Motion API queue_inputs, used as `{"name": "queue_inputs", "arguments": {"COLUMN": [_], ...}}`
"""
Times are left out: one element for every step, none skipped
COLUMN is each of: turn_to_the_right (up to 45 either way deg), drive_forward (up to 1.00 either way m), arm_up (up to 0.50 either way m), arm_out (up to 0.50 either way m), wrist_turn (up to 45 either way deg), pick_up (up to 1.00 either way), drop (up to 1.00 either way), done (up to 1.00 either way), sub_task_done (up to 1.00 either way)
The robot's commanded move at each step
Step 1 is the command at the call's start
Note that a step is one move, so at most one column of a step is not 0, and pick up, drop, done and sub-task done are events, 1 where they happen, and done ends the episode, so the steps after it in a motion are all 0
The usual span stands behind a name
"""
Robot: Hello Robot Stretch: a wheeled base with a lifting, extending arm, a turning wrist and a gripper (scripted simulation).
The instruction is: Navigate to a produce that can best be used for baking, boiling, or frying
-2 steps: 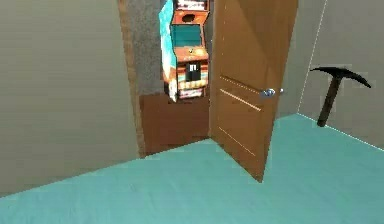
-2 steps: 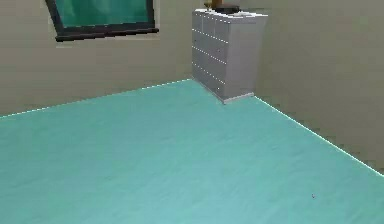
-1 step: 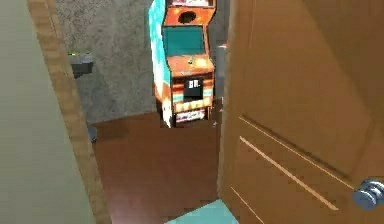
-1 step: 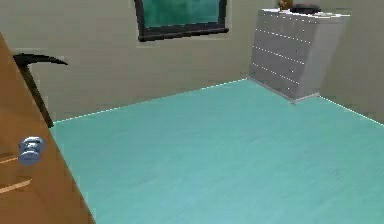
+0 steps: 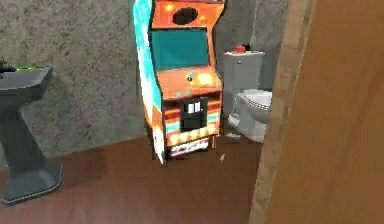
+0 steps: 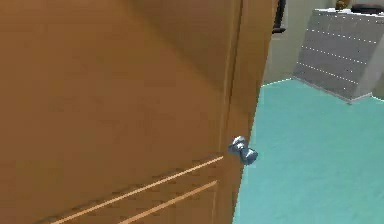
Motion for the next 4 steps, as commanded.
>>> {"name": "queue_inputs", "arguments": {"turn_to_the_right": [-24.0,0.0,-45.0,-36.0], "drive_forward": [0.00,0.45,0.00,0.00], "arm_up": [0.00,0.00,0.00,0.00], "arm_out": [0.00,0.00,0.00,0.00], "wrist_turn": [0.0,0.0,0.0,0.0], "pick_up": [0.00,0.00,0.00,0.00], "drop": [0.00,0.00,0.00,0.00], "done": [0.00,0.00,0.00,0.00], "sub_task_done": [0.00,0.00,0.00,0.00]}}
